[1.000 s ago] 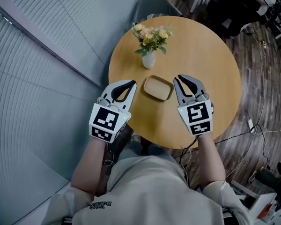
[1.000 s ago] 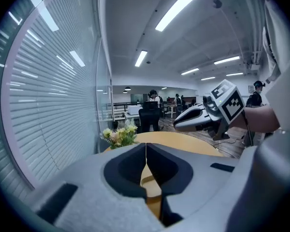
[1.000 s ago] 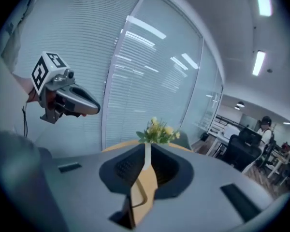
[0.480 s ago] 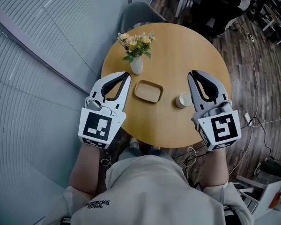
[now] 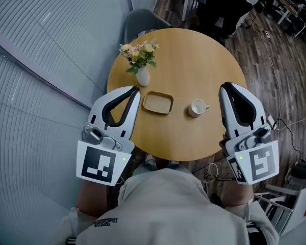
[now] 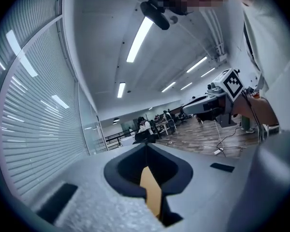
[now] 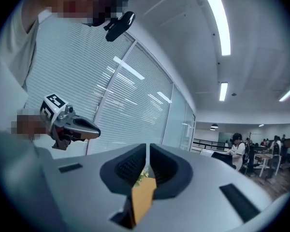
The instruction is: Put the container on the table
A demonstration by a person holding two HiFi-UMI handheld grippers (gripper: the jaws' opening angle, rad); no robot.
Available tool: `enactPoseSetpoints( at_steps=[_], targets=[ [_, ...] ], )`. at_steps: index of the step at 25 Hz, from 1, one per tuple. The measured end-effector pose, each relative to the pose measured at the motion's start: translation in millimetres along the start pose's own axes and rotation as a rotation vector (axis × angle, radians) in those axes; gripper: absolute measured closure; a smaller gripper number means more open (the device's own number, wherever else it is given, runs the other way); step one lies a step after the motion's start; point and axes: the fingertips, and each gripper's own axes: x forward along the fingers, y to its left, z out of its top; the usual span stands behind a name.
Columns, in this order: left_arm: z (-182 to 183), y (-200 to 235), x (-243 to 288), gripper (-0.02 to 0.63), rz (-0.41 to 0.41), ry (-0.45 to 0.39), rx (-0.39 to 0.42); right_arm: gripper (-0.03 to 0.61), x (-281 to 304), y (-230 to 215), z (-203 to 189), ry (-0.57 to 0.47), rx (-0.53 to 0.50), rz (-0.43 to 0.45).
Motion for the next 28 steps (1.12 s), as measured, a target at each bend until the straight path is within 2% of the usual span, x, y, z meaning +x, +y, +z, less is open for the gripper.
enactPoseSetpoints(
  at_steps=[8,12,13,17,19,28],
  targets=[
    [-10.4,-13.6,1.8,0.592,-0.032,0.006,-0.016,0.538,-17.3,3.8,-25.1,0.041,0.031,-0.003],
    [-18.8,-24.8,-0.4,0.592,-0.047,0.043,0.041,0.538,-21.2,7.4,-35.1,0.057,0.045,-0.006],
    [-21.3,-27.8,-0.2,0.592,-0.054,0.045,0.036,0.538,-21.4,6.2,-38.7,0.058,0.057,-0.016],
    [-27.8,-34.1,-0.4,0.592,-0.072,0.040,-0.083,0.538,-20.8,4.5,-53.3,0.063,0.134,-0.006],
    [-29.0,-35.2,-0.9,0.592,-0.068,0.041,-0.078,0.538,-20.8,5.4,-57.8,0.049,0.163,0.009],
    [-46.7,-41.0,0.6,0.592,-0.065,0.068,-0.121,0.540,-19.3,5.0,-74.7,0.055,0.094,-0.018]
  ],
)
